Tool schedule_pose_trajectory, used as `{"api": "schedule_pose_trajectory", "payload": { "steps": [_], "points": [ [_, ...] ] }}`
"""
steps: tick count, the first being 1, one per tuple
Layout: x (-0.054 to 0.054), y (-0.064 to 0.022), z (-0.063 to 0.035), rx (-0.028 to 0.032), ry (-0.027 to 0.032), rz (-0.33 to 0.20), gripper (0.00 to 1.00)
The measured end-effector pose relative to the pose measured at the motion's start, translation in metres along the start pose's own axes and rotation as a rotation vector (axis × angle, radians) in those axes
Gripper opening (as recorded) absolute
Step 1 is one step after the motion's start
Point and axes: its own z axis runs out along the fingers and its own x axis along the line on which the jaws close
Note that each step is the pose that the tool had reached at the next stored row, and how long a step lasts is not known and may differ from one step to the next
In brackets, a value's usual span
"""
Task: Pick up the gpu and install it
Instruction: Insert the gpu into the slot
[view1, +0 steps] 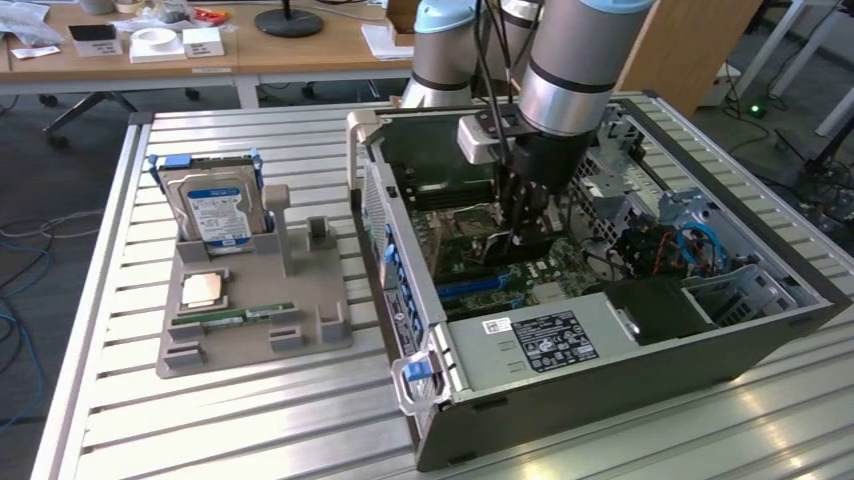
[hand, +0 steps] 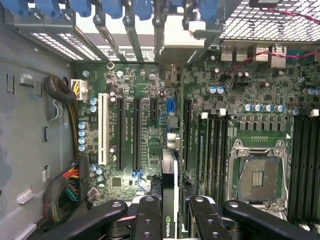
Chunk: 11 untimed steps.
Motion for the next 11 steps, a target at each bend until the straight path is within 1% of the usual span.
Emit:
{"api": "schedule_pose_trajectory", "payload": {
  "steps": [11],
  "points": [
    [0.0008,0.0069,-0.0001,0.0018,0.0001,0.0,0.26]
  ]
}}
